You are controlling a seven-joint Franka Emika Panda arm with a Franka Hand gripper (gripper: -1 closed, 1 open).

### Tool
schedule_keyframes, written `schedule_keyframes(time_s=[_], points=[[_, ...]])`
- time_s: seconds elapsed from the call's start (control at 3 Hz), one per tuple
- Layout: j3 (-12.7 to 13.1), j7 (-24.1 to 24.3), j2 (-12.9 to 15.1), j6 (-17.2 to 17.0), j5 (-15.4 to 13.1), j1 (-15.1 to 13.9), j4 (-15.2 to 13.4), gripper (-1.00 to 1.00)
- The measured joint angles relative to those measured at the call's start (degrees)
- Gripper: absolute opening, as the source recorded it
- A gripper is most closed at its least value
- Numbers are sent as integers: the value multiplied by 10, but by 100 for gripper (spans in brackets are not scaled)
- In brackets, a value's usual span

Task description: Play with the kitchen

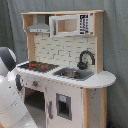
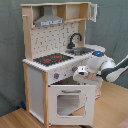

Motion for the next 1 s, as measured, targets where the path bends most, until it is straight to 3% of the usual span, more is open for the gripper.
schedule_keyframes(time_s=[0.33,0.67,1.0], points=[[1,0,2,0,0,-1,0,-100],[4,-25,17,2,0,-7,0,-100],[46,-50,36,3,0,-39,0,-100]])
